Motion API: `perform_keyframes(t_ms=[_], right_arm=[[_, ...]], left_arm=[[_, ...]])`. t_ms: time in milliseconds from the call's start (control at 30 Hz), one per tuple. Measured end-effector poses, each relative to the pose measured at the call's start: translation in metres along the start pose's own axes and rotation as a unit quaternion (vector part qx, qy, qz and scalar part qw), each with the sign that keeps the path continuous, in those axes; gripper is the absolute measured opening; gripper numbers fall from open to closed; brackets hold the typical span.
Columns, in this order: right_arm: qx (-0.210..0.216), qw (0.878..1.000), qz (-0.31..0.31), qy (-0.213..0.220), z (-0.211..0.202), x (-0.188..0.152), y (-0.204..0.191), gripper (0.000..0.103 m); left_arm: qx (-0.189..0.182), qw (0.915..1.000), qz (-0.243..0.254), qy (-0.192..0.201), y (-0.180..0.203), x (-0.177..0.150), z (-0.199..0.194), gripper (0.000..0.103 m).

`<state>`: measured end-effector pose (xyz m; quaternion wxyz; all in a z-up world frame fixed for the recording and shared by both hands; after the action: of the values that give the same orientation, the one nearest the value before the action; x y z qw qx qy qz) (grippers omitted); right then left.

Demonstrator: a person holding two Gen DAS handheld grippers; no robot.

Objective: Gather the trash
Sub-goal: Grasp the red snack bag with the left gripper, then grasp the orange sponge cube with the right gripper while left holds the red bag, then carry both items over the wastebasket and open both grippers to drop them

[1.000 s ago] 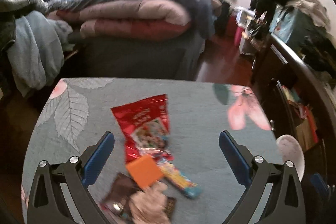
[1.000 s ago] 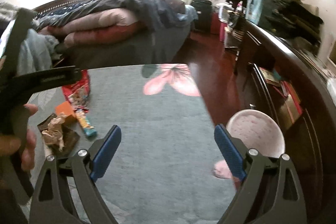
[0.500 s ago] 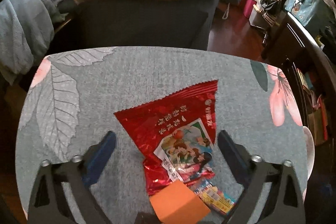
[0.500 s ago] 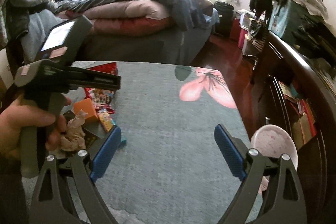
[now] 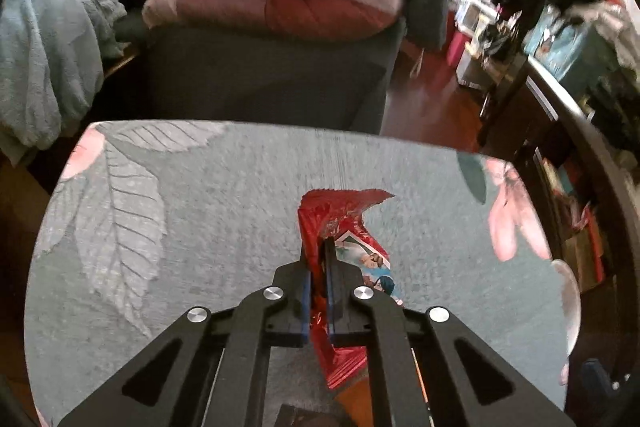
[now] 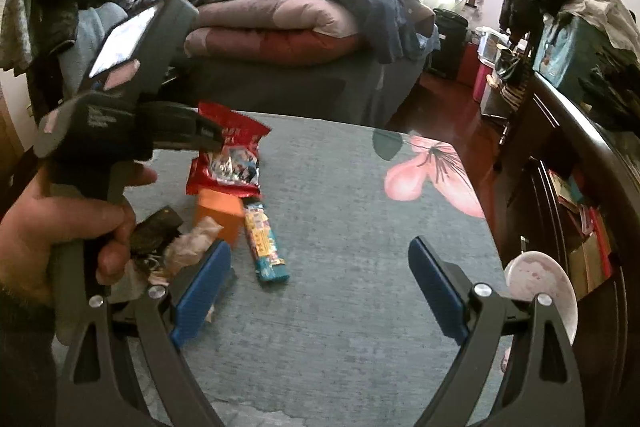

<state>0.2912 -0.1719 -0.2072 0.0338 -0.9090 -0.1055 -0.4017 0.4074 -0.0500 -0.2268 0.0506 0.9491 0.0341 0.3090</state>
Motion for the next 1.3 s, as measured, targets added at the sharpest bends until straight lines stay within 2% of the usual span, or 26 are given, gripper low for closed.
perform_keyframes(t_ms=[233, 433, 467, 567, 767, 833, 867, 1067, 1300], right_arm=[[0.027, 1.0, -0.012, 0.003, 0.003, 0.011, -0.022, 0.091], [0.043, 0.999, -0.009, -0.019, 0.035, 0.023, -0.035, 0.089], [0.042, 0.999, -0.013, -0.027, 0.044, 0.025, -0.037, 0.087], [0.035, 0.997, -0.024, -0.06, 0.069, 0.026, -0.042, 0.072], [0.045, 0.994, -0.018, -0.097, 0.094, 0.021, -0.044, 0.07], [0.053, 0.993, -0.018, -0.102, 0.095, 0.021, -0.045, 0.048], [0.053, 0.993, -0.014, -0.102, 0.095, 0.021, -0.043, 0.044], [0.055, 0.997, 0.013, -0.046, 0.065, 0.027, -0.021, 0.044], [0.056, 0.996, 0.063, -0.035, 0.042, 0.019, 0.019, 0.044]], left_arm=[[-0.007, 0.999, -0.031, 0.032, -0.027, 0.006, -0.034, 0.006], [0.0, 0.9974, -0.052, 0.049, -0.053, 0.004, -0.054, 0.006], [0.001, 0.9974, -0.053, 0.049, -0.056, 0.003, -0.055, 0.006], [0.002, 0.9973, -0.055, 0.048, -0.062, 0.0, -0.055, 0.006], [-0.001, 0.9976, -0.05, 0.048, -0.064, -0.003, -0.054, 0.006], [-0.003, 0.9976, -0.05, 0.048, -0.063, -0.003, -0.055, 0.006], [-0.003, 0.9976, -0.05, 0.048, -0.062, -0.003, -0.055, 0.006], [-0.009, 0.9976, -0.04, 0.056, -0.051, -0.004, -0.064, 0.006], [-0.019, 0.9976, -0.022, 0.063, -0.027, -0.006, -0.074, 0.006]])
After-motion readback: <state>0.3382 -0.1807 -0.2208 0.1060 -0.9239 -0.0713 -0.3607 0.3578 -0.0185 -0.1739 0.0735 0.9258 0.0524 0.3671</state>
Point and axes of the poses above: each gripper's, at about its wrist camera, not at the fingertips, and z roughly the way its jaws point, y to its right, x to its top, the point moved 4 cm from there along z, roughly the way its jaws point, and after that the axes turned 5 degrees about x, right-handed, at the moved point
